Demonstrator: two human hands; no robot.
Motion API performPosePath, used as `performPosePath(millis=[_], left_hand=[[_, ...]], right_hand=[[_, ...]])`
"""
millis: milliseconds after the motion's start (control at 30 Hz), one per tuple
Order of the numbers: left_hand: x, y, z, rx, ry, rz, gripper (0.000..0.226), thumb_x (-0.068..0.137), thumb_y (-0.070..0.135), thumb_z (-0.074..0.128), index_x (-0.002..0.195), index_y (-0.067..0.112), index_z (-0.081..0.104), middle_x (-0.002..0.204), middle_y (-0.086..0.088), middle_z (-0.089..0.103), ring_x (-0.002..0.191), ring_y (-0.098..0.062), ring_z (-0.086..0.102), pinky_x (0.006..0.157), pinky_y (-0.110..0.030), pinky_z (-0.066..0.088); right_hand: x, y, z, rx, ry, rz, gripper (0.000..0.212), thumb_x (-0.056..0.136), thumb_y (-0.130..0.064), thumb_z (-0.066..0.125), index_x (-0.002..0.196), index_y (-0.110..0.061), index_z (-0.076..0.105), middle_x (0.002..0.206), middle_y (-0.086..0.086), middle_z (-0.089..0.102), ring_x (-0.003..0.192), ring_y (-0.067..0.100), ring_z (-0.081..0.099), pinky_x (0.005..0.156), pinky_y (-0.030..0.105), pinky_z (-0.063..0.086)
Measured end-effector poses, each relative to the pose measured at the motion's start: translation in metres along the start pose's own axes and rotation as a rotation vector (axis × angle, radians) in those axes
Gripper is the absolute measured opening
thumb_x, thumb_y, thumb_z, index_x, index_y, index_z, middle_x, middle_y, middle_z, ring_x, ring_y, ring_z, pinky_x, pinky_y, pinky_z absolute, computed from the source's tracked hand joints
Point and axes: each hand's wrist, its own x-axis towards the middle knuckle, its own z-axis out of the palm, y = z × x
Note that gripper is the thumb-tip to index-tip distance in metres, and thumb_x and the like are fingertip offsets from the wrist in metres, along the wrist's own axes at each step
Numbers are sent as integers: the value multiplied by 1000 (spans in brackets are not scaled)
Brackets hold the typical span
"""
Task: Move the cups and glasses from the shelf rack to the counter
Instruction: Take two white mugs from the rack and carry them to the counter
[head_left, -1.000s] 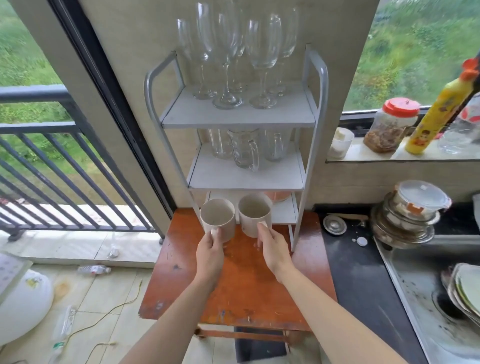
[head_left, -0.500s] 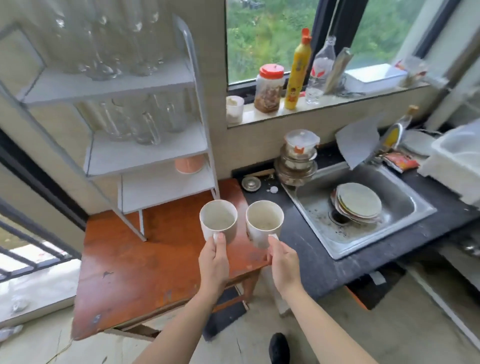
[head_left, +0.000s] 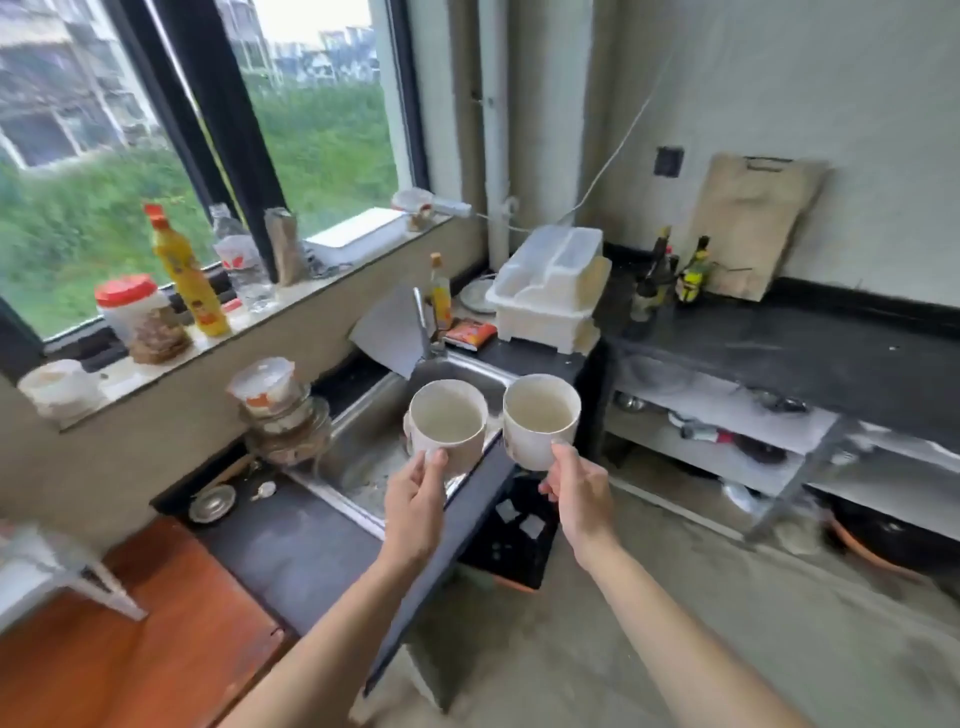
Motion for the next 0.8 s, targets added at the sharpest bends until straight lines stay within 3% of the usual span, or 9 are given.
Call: performPosePath(millis=[67, 233, 300, 400, 567, 700, 800], left_hand=[[5, 11, 65, -34, -67, -10, 36, 104, 19, 48, 69, 19, 55, 59, 12, 52, 60, -7, 45, 61, -25, 38], [12, 34, 203, -80, -238, -36, 37, 103, 27, 51, 73, 4, 54, 62, 3, 48, 61, -11, 44, 63, -34, 37], [14, 42, 244, -85, -289, -34, 43, 99, 35, 53, 75, 0, 55, 64, 0, 49, 63, -13, 45, 62, -31, 39], [25, 50, 305, -62, -403, -14, 40, 102, 35, 51, 70, 11, 52, 60, 5, 46, 58, -10, 41, 54, -19, 36], [61, 43, 403, -74, -527, 2, 48, 102, 34, 49, 74, -5, 46, 60, 3, 44, 58, -10, 40, 55, -22, 34], [104, 36, 503, -75, -630, 11, 47, 104, 29, 50, 69, -2, 43, 60, 2, 43, 57, -9, 37, 53, -22, 32], [133, 46, 585, -98, -702, -4, 43, 104, 28, 50, 65, 9, 46, 58, 4, 45, 55, -6, 39, 53, -19, 34]], right_hand=[[28, 1, -60, -26, 56, -20, 52, 80, -57, 52, 42, -25, 34, 47, -8, 37, 55, 15, 48, 63, 34, 38], [90, -3, -187, -8, 211, -34, 51, 80, -57, 50, 44, -24, 35, 47, -10, 37, 51, 9, 45, 63, 32, 40], [112, -4, -226, 18, 292, -15, 50, 77, -59, 50, 43, -24, 38, 46, -11, 38, 48, 6, 45, 63, 32, 40], [149, -1, -280, 38, 370, 16, 49, 77, -57, 51, 42, -25, 42, 45, -12, 41, 56, 13, 49, 64, 33, 41], [206, 11, -350, 72, 482, 67, 54, 86, -48, 53, 39, -24, 38, 44, -13, 36, 53, 12, 45, 70, 35, 44], [260, 13, -404, 86, 595, 82, 54, 91, -42, 54, 45, -26, 31, 49, -9, 30, 52, 15, 40, 54, 22, 42], [303, 4, -452, 25, 708, 123, 54, 101, -38, 53, 53, -19, 34, 51, -4, 37, 57, 18, 49, 58, 28, 41]])
